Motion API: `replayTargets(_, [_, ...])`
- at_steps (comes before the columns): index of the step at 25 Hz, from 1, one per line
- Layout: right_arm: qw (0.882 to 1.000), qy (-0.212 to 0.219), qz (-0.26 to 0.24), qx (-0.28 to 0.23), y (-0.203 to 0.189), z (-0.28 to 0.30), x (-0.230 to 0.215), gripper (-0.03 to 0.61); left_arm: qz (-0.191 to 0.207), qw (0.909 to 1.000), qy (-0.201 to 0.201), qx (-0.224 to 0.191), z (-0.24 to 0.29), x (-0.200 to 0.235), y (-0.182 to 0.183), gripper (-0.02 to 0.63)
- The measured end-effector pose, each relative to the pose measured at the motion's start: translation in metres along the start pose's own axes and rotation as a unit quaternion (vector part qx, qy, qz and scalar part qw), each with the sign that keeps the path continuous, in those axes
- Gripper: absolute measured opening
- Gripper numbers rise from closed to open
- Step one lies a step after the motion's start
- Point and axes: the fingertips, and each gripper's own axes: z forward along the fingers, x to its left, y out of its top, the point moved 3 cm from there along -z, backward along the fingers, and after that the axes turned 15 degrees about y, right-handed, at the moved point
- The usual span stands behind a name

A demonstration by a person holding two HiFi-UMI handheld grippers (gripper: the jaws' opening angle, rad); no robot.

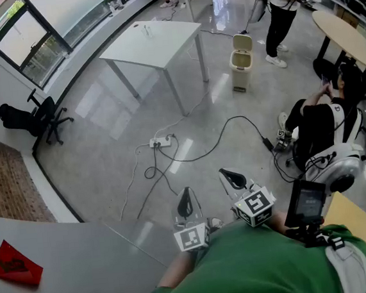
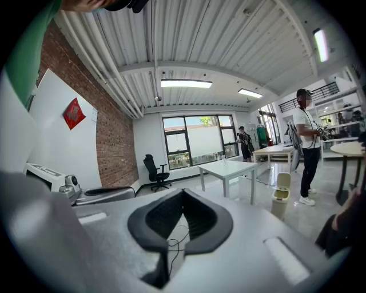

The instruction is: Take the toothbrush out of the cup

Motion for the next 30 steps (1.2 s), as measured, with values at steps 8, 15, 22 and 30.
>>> replayTargets(8, [1.000,0.001,0.001,-0.002,0.000,0.001,0.001,0.003,-0.002,1.0000,0.003,0.000,-0.001,0.002,0.002,0.007])
replayTargets(15, [1.000,0.000,0.004,-0.004,0.002,0.003,0.001,0.003,-0.009,0.9999,0.008,0.010,0.000,0.006,0.000,0.007])
replayTargets(22, [1.000,0.002,0.012,-0.012,0.005,0.011,0.003,0.003,-0.004,0.9998,0.020,0.004,0.003,0.019,0.003,0.006])
replayTargets(30, [1.000,0.024,0.007,-0.009,0.005,0.048,0.021,0.003,-0.009,0.9990,0.044,0.002,0.007,0.057,-0.002,0.007])
